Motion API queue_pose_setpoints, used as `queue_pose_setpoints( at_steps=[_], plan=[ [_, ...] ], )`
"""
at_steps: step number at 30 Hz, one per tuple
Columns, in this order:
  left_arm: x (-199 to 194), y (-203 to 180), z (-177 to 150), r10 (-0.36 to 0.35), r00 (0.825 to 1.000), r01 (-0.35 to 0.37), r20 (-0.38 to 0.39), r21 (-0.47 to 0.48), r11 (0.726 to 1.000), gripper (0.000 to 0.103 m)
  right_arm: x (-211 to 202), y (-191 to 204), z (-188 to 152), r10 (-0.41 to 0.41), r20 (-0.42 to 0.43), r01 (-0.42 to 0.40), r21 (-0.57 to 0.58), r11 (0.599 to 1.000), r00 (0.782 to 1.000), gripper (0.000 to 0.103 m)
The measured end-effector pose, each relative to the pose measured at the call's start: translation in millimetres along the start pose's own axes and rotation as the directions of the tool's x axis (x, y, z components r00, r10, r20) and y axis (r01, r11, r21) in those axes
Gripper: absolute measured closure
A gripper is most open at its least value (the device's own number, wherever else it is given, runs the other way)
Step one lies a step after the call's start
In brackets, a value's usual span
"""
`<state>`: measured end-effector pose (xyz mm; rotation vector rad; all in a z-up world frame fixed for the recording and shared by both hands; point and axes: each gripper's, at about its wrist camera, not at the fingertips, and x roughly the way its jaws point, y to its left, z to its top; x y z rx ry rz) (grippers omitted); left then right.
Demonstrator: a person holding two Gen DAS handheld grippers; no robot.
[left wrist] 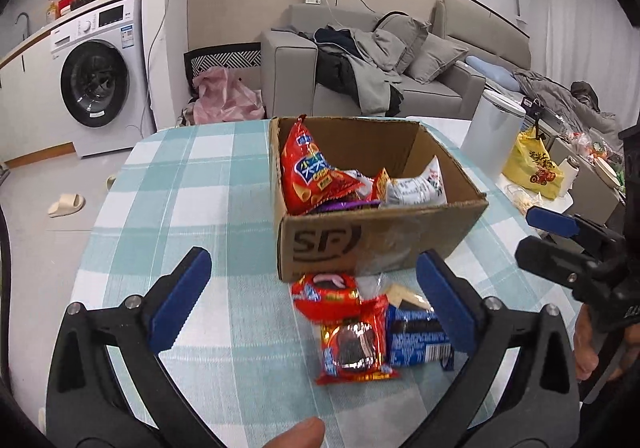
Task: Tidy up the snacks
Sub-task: 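Withdraw both open tools toward the blue cookie pack and red Oreo pack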
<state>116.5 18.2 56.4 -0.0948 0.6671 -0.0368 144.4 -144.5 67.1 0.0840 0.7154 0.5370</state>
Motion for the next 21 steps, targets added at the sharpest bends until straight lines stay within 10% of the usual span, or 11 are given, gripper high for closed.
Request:
queue_pose_setpoints(
  at_steps=[21],
  plan=[
    [3, 11, -58, 0.053, 0.996, -0.053, -0.078, 0.002, 0.999, 0.001, 48, 4, -44, -0.022, -0.186, 0.014, -0.043, 0.999, 0.982, 0.000]
  ],
)
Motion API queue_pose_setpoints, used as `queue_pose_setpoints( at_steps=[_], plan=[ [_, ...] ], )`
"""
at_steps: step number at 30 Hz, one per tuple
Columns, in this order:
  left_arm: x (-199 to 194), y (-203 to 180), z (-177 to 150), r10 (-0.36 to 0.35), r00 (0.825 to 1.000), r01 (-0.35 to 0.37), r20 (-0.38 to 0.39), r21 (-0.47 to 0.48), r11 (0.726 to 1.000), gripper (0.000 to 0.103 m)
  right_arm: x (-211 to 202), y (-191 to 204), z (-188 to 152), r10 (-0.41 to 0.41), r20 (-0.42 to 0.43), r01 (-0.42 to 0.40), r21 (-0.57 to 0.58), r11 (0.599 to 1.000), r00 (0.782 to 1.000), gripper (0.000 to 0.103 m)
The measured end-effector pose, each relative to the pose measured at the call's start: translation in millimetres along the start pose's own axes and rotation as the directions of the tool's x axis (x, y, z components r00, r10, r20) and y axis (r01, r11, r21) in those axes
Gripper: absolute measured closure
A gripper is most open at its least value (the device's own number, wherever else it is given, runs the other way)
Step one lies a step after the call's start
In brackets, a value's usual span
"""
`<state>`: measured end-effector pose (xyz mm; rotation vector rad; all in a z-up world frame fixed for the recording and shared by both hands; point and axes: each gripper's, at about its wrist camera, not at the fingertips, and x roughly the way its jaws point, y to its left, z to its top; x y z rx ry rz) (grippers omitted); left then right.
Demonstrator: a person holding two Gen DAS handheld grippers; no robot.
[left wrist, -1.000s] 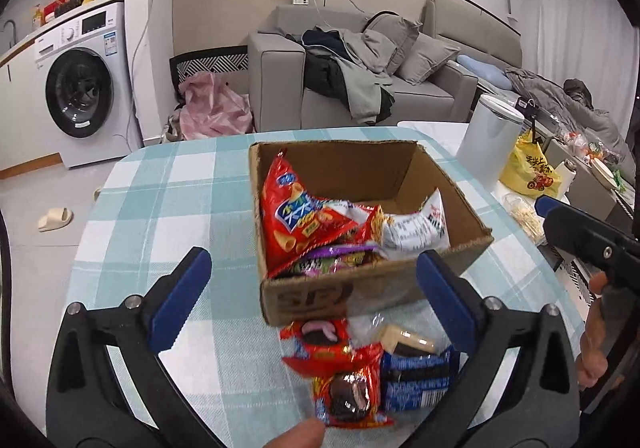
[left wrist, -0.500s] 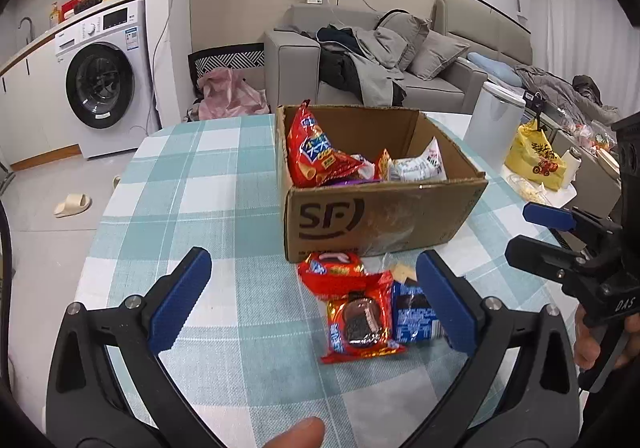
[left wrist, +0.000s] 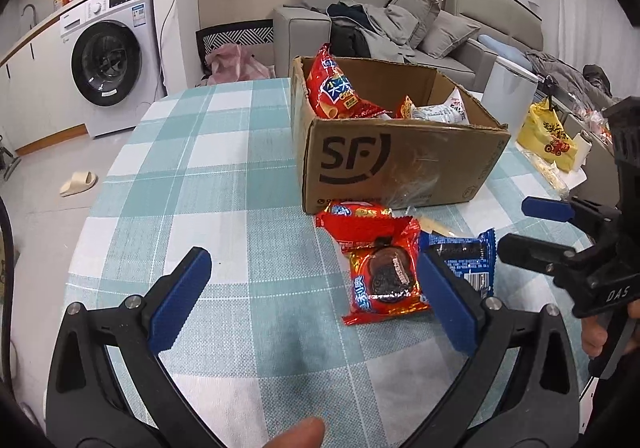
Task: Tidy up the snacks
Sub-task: 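Withdraw both open tools toward the blue cookie pack and red Oreo pack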
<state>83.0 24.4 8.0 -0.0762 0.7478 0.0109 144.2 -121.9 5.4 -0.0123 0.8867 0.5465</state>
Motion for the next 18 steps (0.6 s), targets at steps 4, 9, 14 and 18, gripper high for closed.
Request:
queue_pose_setpoints(
  at_steps=[4, 9, 14, 18],
  plan=[
    [1, 4, -5, 0.006, 1.000, -0.006, -0.005, -0.007, 1.000, 0.001, 11, 5, -4, -0.003, -0.026, 0.003, -0.016, 1.000, 1.000, 0.000],
    [7, 15, -10, 0.010, 1.000, -0.011, -0.016, -0.031, 0.999, 0.001, 31, 5, -10, -0.006, -0.061, 0.006, 0.001, 1.000, 0.998, 0.000],
    [10, 19, -13, 0.009, 1.000, -0.010, -0.026, -0.046, 0.999, 0.001, 42, 15, -14, -0.007, -0.074, 0.006, -0.020, 1.000, 0.997, 0.000],
    [12, 17, -14, 0.007, 1.000, -0.008, -0.030, -0.037, 0.999, 0.001, 52, 20, -17, -0.018, -0.091, 0.015, -0.033, 0.999, 0.996, 0.000]
  ],
)
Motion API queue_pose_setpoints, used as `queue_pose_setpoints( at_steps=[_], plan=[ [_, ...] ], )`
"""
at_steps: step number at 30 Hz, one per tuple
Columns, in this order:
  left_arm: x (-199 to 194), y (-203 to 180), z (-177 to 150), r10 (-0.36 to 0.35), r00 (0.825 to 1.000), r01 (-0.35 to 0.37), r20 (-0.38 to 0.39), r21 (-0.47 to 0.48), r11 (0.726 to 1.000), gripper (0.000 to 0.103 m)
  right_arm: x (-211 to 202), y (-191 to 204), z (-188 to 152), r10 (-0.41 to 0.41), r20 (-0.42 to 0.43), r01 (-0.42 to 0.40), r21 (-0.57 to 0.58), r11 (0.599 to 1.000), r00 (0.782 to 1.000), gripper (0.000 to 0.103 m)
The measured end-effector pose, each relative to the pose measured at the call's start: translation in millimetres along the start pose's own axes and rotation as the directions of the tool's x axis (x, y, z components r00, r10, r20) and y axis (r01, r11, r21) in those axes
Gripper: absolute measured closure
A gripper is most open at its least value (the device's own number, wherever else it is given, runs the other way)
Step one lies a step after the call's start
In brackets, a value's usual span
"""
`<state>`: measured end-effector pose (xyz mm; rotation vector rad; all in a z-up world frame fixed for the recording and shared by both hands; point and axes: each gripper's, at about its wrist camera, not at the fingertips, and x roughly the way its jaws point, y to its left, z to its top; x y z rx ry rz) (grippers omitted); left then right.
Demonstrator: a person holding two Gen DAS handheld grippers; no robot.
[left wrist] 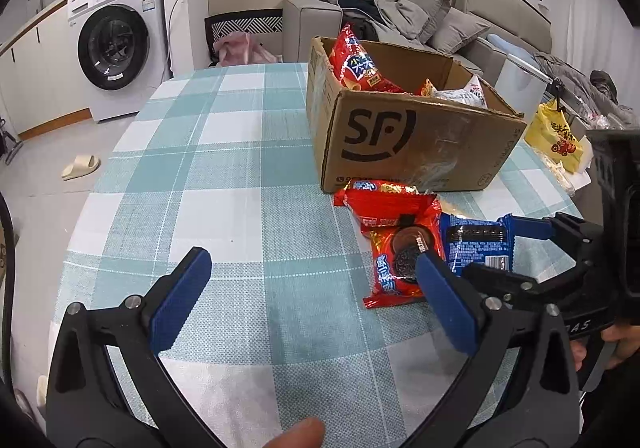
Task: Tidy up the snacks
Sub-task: 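Withdraw both open tools toward the blue cookie pack and red Oreo pack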
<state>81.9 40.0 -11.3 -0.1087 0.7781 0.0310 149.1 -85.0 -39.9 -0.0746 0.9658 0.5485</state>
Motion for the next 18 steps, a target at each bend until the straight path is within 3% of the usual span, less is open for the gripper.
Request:
queue_pose_setpoints(
  at_steps=[14, 18],
  plan=[
    [11, -1, -5, -0.013, 0.999, 0.013, -0.030, -0.001, 1.000, 0.001, 0, -20, -3, -0.012, -0.028, 0.012, 0.002, 1.000, 1.000, 0.000],
    [12, -3, -5, -0.017, 0.999, 0.017, -0.030, 0.000, 1.000, 0.001, 0, -12, -4, 0.025, -0.023, -0.025, 0.004, 1.000, 0.999, 0.006]
  ],
)
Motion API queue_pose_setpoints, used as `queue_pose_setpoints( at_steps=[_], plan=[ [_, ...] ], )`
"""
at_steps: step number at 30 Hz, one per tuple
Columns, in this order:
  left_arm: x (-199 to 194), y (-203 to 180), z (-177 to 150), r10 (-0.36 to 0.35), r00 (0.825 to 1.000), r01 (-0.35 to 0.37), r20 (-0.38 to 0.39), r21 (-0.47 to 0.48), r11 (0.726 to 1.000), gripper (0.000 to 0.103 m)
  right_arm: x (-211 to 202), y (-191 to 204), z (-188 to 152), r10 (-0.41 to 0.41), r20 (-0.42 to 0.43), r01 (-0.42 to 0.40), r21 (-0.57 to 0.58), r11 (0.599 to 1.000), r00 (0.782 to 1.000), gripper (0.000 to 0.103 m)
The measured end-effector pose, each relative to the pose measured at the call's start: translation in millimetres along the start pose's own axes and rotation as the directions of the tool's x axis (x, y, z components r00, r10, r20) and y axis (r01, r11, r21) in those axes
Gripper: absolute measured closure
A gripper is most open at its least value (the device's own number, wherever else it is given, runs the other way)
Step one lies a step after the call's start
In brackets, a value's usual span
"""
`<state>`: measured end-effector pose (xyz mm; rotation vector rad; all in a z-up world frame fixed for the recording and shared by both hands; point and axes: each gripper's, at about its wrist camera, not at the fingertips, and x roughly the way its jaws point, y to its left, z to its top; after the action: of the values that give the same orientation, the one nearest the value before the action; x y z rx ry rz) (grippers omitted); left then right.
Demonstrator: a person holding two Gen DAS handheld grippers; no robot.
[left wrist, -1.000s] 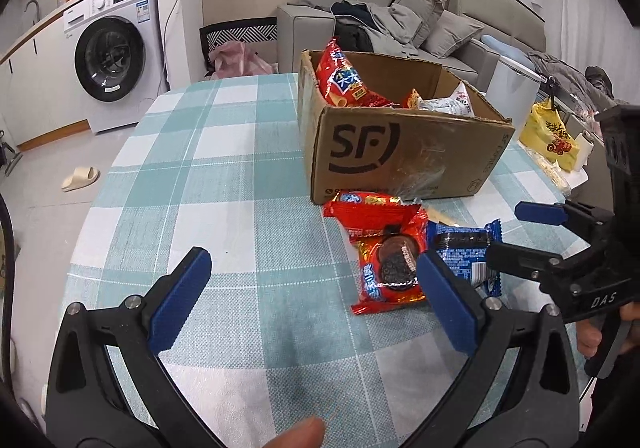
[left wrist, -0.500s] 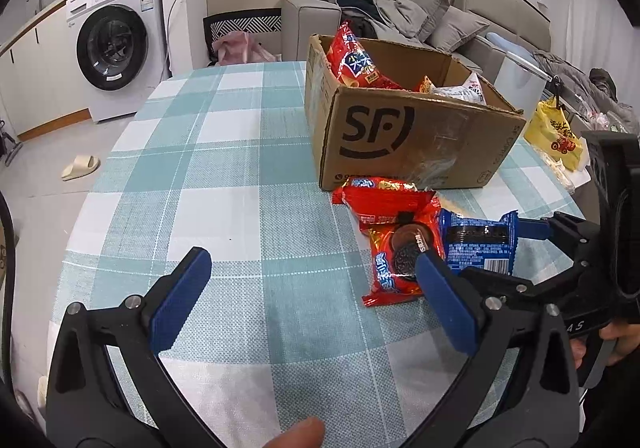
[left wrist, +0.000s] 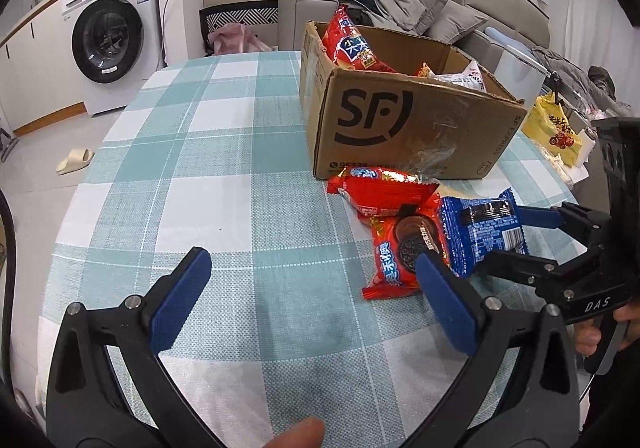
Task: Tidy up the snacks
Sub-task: 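Withdraw both open tools toward the blue cookie pack and red Oreo pack, then grasp the blue cookie pack with the right tool while the left tool grasps the red Oreo pack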
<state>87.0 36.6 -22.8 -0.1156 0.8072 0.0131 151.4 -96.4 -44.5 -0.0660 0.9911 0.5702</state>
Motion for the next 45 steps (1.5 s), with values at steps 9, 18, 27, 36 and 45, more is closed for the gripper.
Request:
queue_pose_setpoints(
  at_steps=[9, 18, 27, 36, 45],
  plan=[
    [0, -1, -1, -0.006, 1.000, 0.006, 0.000, 0.001, 1.000, 0.001, -8, 14, -2, 0.026, 0.024, -0.025, -0.047, 0.999, 0.999, 0.025],
    [0, 0, -2, -0.011, 1.000, 0.011, 0.006, -0.002, 1.000, 0.001, -10, 0, 0, 0.125, 0.036, -0.126, 0.029, 0.992, 0.991, 0.060],
    [4, -3, -2, -0.021, 1.000, 0.021, -0.008, -0.001, 1.000, 0.001, -34, -4, 1, 0.172, 0.112, -0.174, 0.009, 0.985, 0.979, 0.081],
    [15, -18, 0, -0.053, 0.998, 0.053, -0.031, 0.009, 0.999, 0.001, -60, -10, 3, 0.102, 0.172, -0.102, -0.006, 0.995, 0.980, 0.081],
    [53, -41, 9, -0.051, 0.994, 0.051, -0.095, 0.003, 0.999, 0.001, -68, -21, 4, 0.028, 0.222, -0.031, 0.008, 0.999, 0.975, 0.081]
  ],
)
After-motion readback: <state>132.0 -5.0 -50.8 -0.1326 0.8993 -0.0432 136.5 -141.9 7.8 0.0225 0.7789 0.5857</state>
